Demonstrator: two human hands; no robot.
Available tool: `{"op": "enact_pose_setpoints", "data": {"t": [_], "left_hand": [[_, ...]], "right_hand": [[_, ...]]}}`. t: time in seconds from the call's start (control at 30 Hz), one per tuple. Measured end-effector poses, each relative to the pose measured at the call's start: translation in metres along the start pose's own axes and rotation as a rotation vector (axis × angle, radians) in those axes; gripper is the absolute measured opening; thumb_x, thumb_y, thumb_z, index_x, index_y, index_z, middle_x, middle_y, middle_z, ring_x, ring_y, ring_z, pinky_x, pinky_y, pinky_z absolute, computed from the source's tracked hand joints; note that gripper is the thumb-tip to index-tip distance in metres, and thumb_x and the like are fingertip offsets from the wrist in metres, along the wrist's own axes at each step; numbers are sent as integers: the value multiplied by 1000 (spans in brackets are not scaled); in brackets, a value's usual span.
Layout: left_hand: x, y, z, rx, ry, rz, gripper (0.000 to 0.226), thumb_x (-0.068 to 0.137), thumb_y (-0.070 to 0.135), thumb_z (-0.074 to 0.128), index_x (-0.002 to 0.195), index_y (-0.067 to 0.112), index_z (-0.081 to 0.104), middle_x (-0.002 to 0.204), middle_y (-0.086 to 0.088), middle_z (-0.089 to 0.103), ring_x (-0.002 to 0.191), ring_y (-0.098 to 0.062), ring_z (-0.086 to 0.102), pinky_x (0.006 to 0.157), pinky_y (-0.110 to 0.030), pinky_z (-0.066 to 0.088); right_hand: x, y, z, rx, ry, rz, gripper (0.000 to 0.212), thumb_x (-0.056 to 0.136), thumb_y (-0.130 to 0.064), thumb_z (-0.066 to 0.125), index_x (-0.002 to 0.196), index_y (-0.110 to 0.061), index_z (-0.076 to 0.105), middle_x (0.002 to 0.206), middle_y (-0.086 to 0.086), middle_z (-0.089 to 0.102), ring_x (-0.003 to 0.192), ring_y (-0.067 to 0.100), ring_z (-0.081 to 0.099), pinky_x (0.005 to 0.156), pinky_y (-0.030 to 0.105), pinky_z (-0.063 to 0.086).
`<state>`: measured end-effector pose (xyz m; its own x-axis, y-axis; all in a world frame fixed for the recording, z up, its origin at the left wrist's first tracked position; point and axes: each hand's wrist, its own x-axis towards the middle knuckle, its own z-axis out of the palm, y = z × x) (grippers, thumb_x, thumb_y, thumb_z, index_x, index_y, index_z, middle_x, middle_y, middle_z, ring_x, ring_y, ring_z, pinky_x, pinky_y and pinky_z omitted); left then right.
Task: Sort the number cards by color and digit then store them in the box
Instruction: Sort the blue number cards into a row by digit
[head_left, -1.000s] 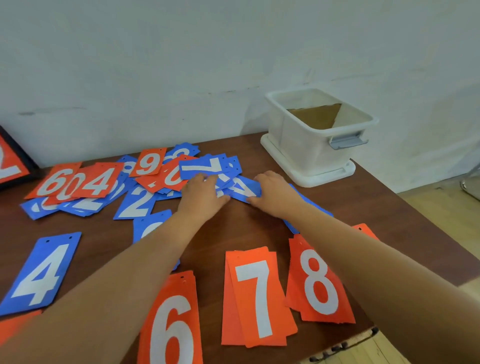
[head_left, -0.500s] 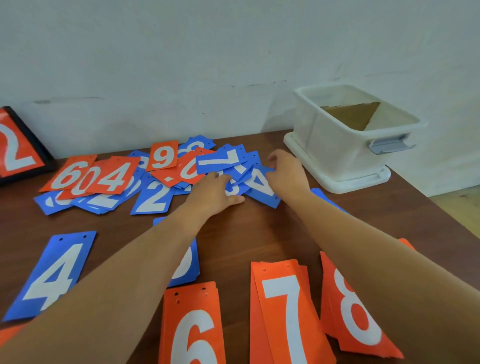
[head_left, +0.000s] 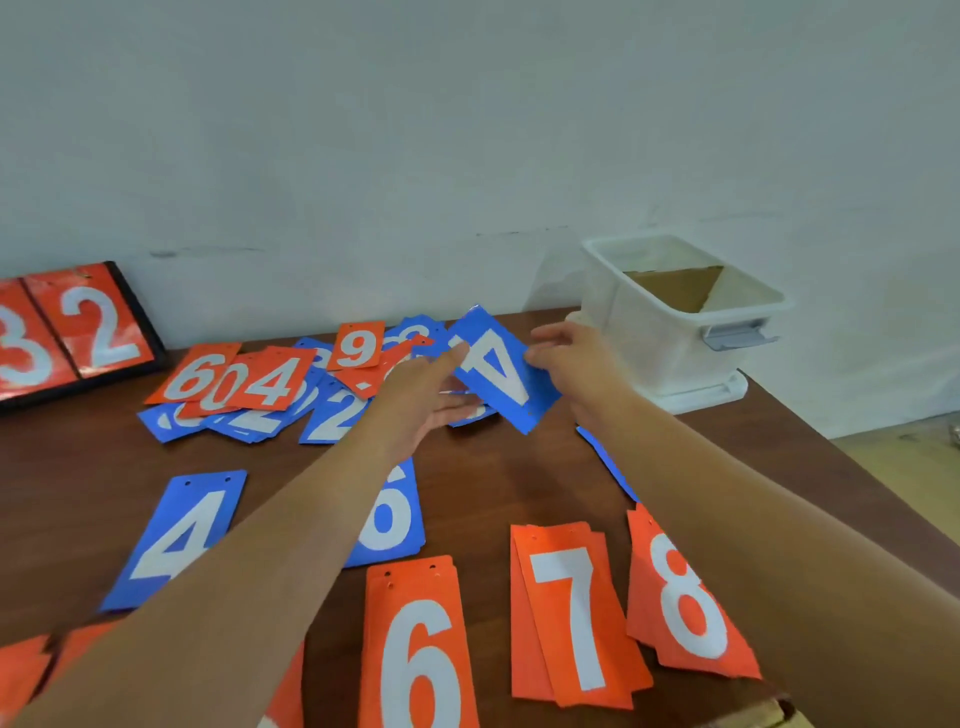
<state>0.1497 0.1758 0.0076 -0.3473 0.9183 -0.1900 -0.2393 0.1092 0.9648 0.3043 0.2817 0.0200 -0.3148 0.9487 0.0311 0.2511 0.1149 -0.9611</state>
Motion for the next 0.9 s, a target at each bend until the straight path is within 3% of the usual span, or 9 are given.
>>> {"op": "enact_pose_setpoints", "data": {"t": [0.17, 0.23, 0.3, 0.37, 0.43, 0.53, 0.63, 0.73, 0.9], "left_hand": [[-16, 5, -38, -34, 168, 4, 14, 93, 16, 66, 107, 16, 65, 98, -11, 74, 71, -22, 74, 58, -28, 58], [-15, 6, -63, 44, 268, -24, 16, 92, 10, 64, 106, 16, 62, 106, -14, 72, 74, -21, 71, 52, -24, 55], [-16, 4, -83, -7, 357, -32, 11, 91, 6, 63, 100, 11, 59, 109, -17, 69, 78, -23, 70, 50, -24, 54], [-16, 2, -100, -129, 395, -24, 13, 90, 0, 62, 100, 6, 56, 110, -18, 67, 85, -28, 71, 54, -25, 57], [-17, 0, -111, -191, 386, -17, 12, 90, -5, 58, 96, 5, 56, 116, -20, 67, 90, -31, 73, 58, -28, 59], [-16, -5, -120, -287, 417, -34, 24, 89, -10, 55, 111, 0, 53, 116, -24, 66, 77, -28, 76, 57, -31, 60], [-13, -11, -126, -331, 425, -39, 44, 90, -11, 52, 131, -2, 44, 112, -23, 66, 78, -30, 76, 57, -33, 60], [-14, -12, -126, -358, 455, -67, 29, 95, -3, 51, 123, 6, 48, 114, -19, 66, 80, -26, 75, 61, -38, 61], [-25, -10, -125, -492, 480, -106, 3, 101, 14, 52, 102, 14, 55, 104, -11, 70, 100, -28, 69, 87, -49, 57]], "right_hand": [[0, -2, 40, -77, -169, 5, 22, 83, -9, 72, 105, -10, 69, 99, 12, 71, 83, 16, 63, 66, 27, 49], [5, 0, 56, -95, -197, -3, 20, 86, -17, 72, 103, -8, 68, 89, 6, 68, 74, 12, 60, 57, 23, 49], [16, 10, 72, -241, -160, -58, 26, 88, -26, 69, 104, -6, 65, 92, 6, 66, 77, 15, 62, 67, 29, 54], [28, 24, 87, -595, -143, -158, 38, 88, -34, 67, 112, -6, 61, 109, 9, 64, 99, 24, 61, 83, 34, 49], [35, 37, 102, -841, -187, -229, 51, 87, -42, 67, 118, -4, 56, 121, 13, 59, 112, 30, 55, 90, 39, 46], [38, 50, 116, -1044, -247, -258, 55, 89, -48, 63, 123, -7, 51, 125, 14, 54, 117, 34, 50, 91, 42, 45], [35, 54, 121, -1193, -173, -395, 40, 97, -42, 49, 118, -10, 56, 116, 12, 57, 108, 35, 54, 88, 42, 43], [31, 52, 120, -1237, -101, -508, 31, 101, -29, 38, 107, -12, 63, 101, 9, 62, 93, 31, 59, 84, 39, 39], [25, 48, 111, -981, 72, -464, 23, 94, -28, 54, 103, -18, 73, 108, 7, 52, 103, 28, 49, 89, 37, 41]]}}
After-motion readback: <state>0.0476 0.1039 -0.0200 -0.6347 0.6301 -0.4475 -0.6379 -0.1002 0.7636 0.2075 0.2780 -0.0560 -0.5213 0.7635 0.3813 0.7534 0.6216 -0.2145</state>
